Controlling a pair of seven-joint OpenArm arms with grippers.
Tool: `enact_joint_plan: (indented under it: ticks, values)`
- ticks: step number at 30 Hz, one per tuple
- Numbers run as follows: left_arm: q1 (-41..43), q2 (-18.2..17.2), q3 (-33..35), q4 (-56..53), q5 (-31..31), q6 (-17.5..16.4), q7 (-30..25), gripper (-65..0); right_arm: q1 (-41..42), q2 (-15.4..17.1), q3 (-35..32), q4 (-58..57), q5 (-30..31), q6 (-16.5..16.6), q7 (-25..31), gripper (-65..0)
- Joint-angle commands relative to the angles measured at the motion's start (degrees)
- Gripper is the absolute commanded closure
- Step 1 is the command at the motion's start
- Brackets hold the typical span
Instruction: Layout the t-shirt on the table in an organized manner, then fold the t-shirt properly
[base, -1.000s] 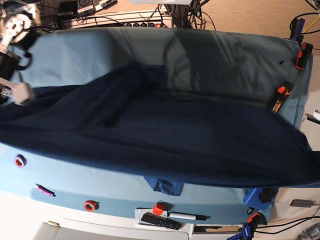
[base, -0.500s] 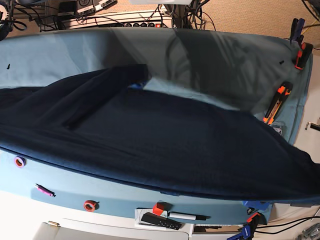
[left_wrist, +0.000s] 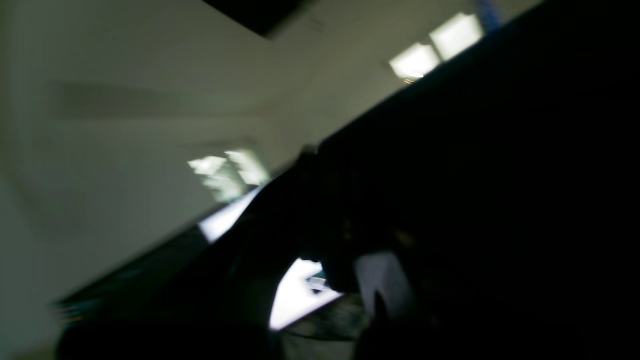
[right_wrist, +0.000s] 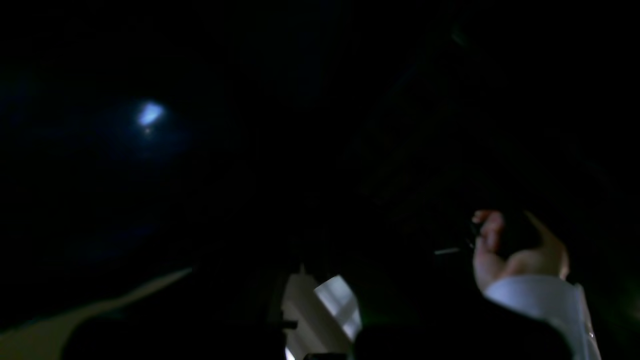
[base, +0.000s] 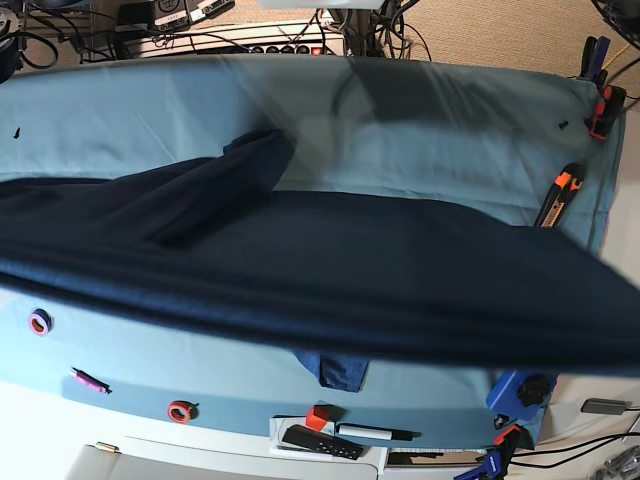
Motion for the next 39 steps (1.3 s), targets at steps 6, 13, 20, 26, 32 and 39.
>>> enact_joint_plan:
  ticks: [6, 13, 20, 26, 32, 39]
  values:
    - [-0.4, -1.4, -14.2, -0.2, -0.3, 2.3, -0.2, 0.0, 0.7, 0.9, 0.7, 0.3, 0.1, -1.8, -2.6, 0.0]
    - [-0.2, -2.6, -14.2, -0.2, -1.0, 1.4, -0.1, 0.0, 1.3, 1.0, 0.9, 0.3, 0.0, -2.2, -2.6, 0.0]
    - [-0.3, -4.9, -14.2, -0.2, 3.8, 3.7, -0.9, 0.0, 3.9, 1.0, 1.2, 0.3, 3.2, -2.4, -2.3, 0.0]
    - [-0.3, -10.4, -14.2, -0.2, 9.3, 6.3, -2.4, 0.0, 4.3, 1.0, 1.2, 0.3, 5.3, -2.3, -1.2, 0.0]
    - [-0.3, -18.8, -14.2, -0.2, 11.8, 6.5, -3.0, 0.0, 4.3, 1.0, 1.2, 0.3, 5.3, -2.3, -1.0, 0.0]
    - [-0.3, -25.9, -14.2, -0.2, 15.4, 9.2, -3.4, 0.0, 5.1, 4.0, 1.2, 0.3, 5.3, -2.3, -0.7, 0.0]
